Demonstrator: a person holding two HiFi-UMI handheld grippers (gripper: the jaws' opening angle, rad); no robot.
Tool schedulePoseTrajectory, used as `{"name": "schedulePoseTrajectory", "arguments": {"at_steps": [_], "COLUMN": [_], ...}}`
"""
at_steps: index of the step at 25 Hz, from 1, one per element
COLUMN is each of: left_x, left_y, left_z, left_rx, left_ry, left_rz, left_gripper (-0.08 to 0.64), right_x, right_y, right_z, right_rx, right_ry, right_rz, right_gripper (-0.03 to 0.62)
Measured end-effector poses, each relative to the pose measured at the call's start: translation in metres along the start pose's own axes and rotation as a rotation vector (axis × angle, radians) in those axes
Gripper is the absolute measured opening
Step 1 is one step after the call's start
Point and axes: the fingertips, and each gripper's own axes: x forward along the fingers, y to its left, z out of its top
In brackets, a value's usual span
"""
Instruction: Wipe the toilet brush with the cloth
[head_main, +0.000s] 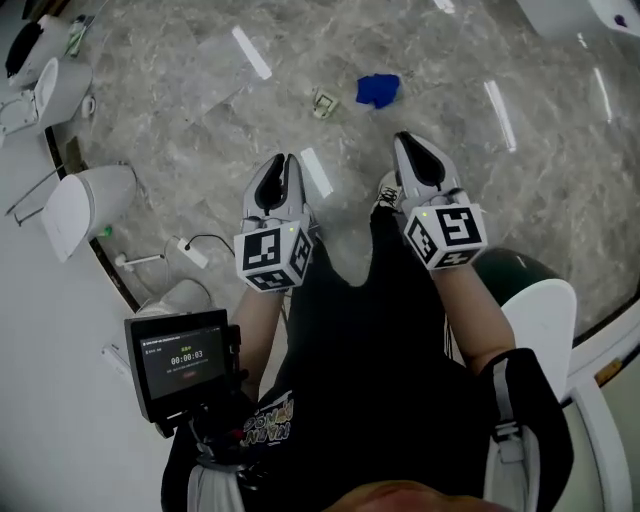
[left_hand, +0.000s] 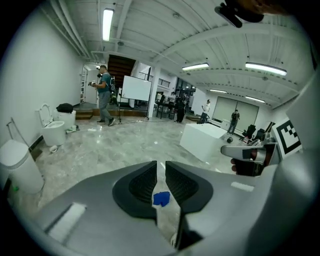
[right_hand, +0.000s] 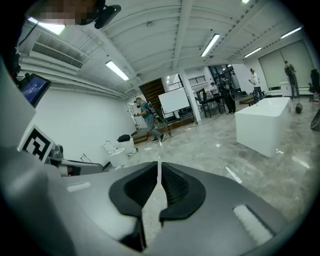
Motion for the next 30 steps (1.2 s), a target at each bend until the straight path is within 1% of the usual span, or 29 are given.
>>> {"name": "schedulePoseTrajectory", "arguments": {"at_steps": [1,3,7,11,14,16,18,20,23,26,28,30], "left_x": [0.007,0.022,0.053,0.088,0.121,0.143,0.162,0.178,0.204,0.235,0.255,0.271], "left_y": [-0.003,-0.005,0.005,0.021,0.039,0.049,0.057,0.067,0.091,0.115,0.126,0.135], "left_z": [-0.007,-0.021,-0.033,-0.052,-0.075,-0.092,-0.112,-0.136,-0.184,-0.230,-0.254,-0.272], "left_rx": [-0.007,0.003,0.005,0.015,0.004,0.001,0.000,-0.001,0.005,0.019,0.035,0.061], "left_ry": [0.012,0.027,0.004,-0.019,-0.002,0.016,0.024,0.023,0.022,0.005,-0.011,-0.037], "left_rz": [0.016,0.045,0.102,0.106,0.103,0.083,0.054,0.027,-0.003,-0.014,-0.009,0.002], "left_gripper": [0.061,0.061,0.064,0.075,0.075,0.077,0.081,0.084,0.089,0.100,0.108,0.126], "right_x": [0.007,0.022,0.046,0.064,0.082,0.097,0.120,0.153,0.202,0.240,0.265,0.298], "right_y": [-0.011,-0.029,-0.046,-0.052,-0.054,-0.055,-0.059,-0.070,-0.089,-0.112,-0.132,-0.163], "right_z": [-0.003,-0.008,-0.028,-0.053,-0.066,-0.080,-0.109,-0.149,-0.215,-0.273,-0.312,-0.358], "right_rx": [0.000,-0.003,0.004,-0.001,0.002,0.014,0.007,-0.034,-0.083,-0.113,-0.125,-0.091], "right_ry": [-0.001,-0.004,0.016,0.032,0.025,0.013,0.010,0.018,0.050,0.075,0.095,0.142], "right_rz": [0.016,0.039,0.059,0.056,0.049,0.044,0.047,0.051,0.042,0.018,0.005,-0.006], "right_gripper": [0.029,0.029,0.028,0.028,0.028,0.028,0.029,0.029,0.029,0.032,0.052,0.138]}}
